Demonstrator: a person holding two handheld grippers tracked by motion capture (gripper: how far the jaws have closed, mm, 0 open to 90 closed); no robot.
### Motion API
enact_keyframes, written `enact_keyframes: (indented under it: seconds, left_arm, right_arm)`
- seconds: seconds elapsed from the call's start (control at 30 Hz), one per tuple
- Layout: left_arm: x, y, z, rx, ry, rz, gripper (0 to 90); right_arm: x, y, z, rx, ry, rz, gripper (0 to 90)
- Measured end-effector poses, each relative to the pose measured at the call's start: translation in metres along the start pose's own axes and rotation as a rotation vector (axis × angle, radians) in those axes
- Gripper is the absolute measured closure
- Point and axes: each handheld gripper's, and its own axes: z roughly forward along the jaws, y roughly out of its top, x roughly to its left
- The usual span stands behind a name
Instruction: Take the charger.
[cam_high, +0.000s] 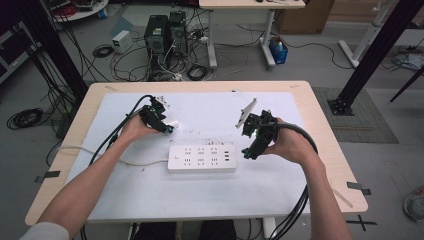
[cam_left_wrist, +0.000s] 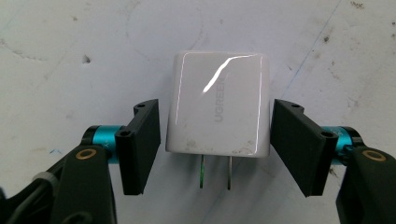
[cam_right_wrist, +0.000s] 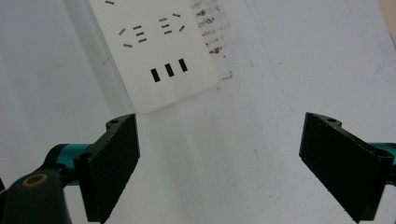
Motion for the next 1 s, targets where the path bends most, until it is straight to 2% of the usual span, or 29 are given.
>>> enact_keyframes:
  seconds: [0.07, 0.1, 0.3, 0.43, 0.53, 0.63, 0.8, 0.87, 0.9, 0.97, 1.0]
  left_arm:
    - [0.0, 0.0, 0.0, -0.002, 0.001, 0.0, 37.0]
    - [-0.001, 0.0, 0.001, -0.001, 0.003, 0.006, 40.3]
    - [-0.001, 0.0, 0.002, 0.004, 0.007, 0.008, 40.6]
    - [-0.001, 0.0, 0.002, 0.01, 0.009, 0.03, 41.6]
    - [-0.001, 0.0, 0.0, 0.0, 0.003, 0.019, 42.6]
    - [-0.003, 0.001, -0.004, 0.001, 0.022, 0.033, 42.6]
    - [-0.012, 0.007, -0.02, -0.028, 0.033, 0.064, 42.6]
    - [-0.017, 0.01, -0.034, -0.056, 0.038, 0.087, 42.6]
    - [-0.017, 0.01, -0.034, -0.056, 0.038, 0.087, 42.6]
    - [-0.021, 0.012, -0.048, -0.073, 0.042, 0.106, 42.6]
    - [-0.021, 0.012, -0.048, -0.073, 0.042, 0.106, 42.6]
  right_arm:
    - [0.0, 0.0, 0.0, 0.001, -0.002, -0.004, 11.7]
    - [0.0, 0.0, 0.0, 0.0, -0.003, 0.002, 11.7]
    - [0.001, 0.0, -0.001, 0.002, -0.001, -0.002, 11.7]
    - [0.001, 0.0, -0.001, 0.002, -0.003, -0.001, 11.7]
    - [0.001, 0.0, 0.0, 0.004, -0.003, -0.003, 11.7]
    - [0.001, 0.0, 0.0, -0.001, -0.003, -0.001, 11.7]
    - [0.001, 0.0, -0.003, -0.008, -0.002, 0.018, 11.7]
    - [0.001, 0.0, -0.006, -0.007, -0.002, 0.029, 11.7]
    - [0.001, 0.0, -0.006, -0.007, -0.002, 0.029, 11.7]
    - [0.001, 0.001, -0.008, -0.008, -0.007, 0.036, 11.7]
    - [0.001, 0.001, -0.008, -0.008, -0.007, 0.036, 11.7]
